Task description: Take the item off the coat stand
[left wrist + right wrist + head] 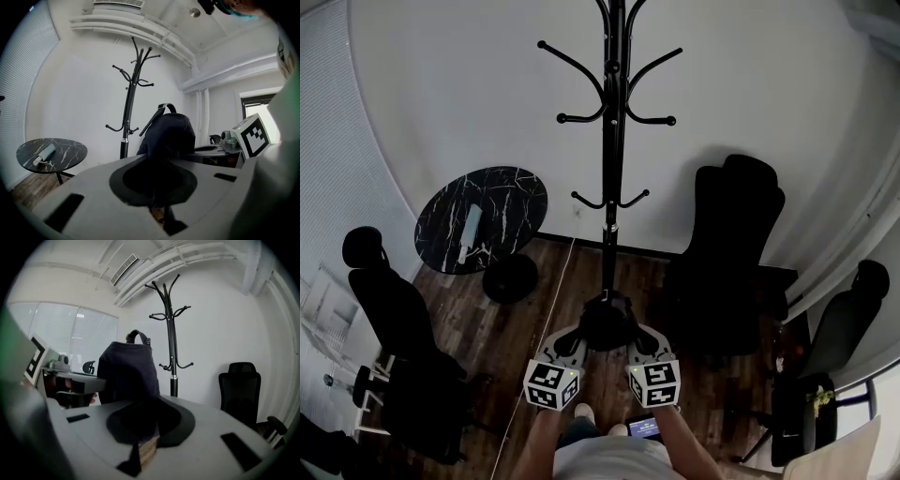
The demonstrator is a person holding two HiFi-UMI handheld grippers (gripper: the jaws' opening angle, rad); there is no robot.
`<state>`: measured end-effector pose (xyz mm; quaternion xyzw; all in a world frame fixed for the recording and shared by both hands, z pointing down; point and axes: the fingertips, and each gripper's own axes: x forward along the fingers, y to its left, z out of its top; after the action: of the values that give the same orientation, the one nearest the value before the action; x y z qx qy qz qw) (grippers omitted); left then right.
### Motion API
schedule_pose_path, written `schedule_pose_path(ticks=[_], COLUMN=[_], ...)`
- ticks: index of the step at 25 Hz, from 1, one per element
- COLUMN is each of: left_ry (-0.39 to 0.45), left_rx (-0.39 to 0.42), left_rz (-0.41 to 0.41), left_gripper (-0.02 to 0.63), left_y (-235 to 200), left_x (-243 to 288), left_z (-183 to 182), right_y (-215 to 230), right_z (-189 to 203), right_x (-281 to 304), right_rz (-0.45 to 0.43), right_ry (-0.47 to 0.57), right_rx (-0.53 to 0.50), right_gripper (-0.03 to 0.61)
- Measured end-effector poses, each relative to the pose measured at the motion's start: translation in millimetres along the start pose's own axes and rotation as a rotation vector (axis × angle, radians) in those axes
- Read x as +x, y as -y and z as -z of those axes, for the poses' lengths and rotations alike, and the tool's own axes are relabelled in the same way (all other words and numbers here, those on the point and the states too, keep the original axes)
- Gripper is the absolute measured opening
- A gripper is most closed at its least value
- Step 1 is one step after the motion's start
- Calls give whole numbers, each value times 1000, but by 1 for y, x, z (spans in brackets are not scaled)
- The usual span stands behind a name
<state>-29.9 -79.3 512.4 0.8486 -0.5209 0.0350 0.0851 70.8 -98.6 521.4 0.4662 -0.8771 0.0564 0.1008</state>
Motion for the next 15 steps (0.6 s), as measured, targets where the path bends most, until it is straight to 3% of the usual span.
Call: schedule_pose_path(ticks=[15], left_ry=[-8], left_rx=[-8], left_rz=[-3], left_gripper=[29], left_y=[-1], left_x=[2], left_z=[5], right_y=[2], right_z=[4], right_x=[1], right_rz=[-17], right_ry=[-10], right_rx=[7], right_gripper=[28])
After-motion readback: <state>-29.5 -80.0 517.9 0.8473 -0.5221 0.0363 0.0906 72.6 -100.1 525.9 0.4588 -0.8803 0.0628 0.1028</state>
